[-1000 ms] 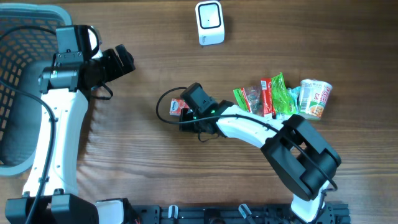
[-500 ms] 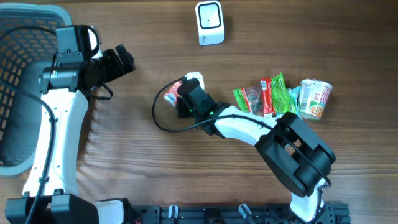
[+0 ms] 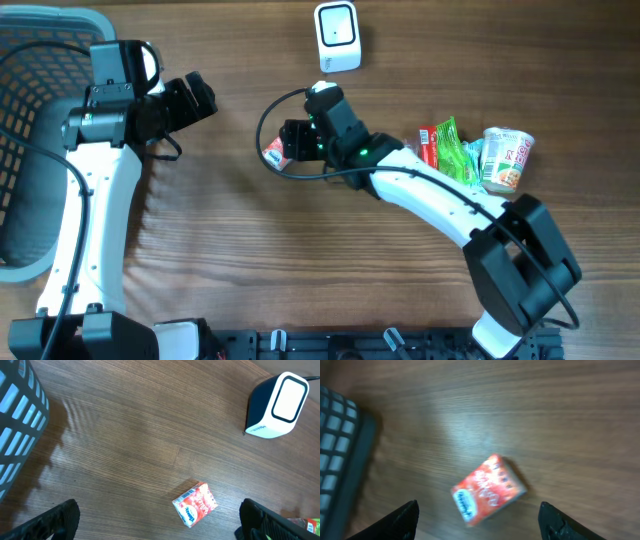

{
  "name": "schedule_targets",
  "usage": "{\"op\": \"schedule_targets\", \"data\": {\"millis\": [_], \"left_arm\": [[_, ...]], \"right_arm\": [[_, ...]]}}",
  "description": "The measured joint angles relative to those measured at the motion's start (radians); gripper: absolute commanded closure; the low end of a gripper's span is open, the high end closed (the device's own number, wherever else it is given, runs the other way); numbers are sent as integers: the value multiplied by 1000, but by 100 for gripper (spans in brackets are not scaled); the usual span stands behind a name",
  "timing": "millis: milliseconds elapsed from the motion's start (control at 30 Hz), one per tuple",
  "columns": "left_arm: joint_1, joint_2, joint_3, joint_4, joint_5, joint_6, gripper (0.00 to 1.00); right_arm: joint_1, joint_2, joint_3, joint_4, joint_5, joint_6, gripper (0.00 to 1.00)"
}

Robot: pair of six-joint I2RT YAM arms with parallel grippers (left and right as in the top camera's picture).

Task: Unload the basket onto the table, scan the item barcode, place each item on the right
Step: 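Lift and rotate the tissue packet in the right gripper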

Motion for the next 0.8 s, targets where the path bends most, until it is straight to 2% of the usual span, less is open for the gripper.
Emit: {"op": "schedule_targets", "data": {"millis": [67,100,167,267,300,433,533,800], "left_arm": [[0,0,0,0,0,0,0],[0,0,0,0,0,0,0],[0,0,0,0,0,0,0],[0,0,0,0,0,0,0],[0,0,0,0,0,0,0],[0,0,0,-1,0,0,0],[0,0,0,0,0,0,0],[0,0,0,0,0,0,0]], "right_arm": [[40,12,0,28,32,71,21],[64,24,0,43,53,95,13],[114,68,0,80,111,136,5],[191,147,0,109,243,164,4],[208,169,0,124,288,172,1],[211,230,0,232,381,253,0],[211,245,0,251,429,287,1],[197,254,8,111,501,292,0]]}}
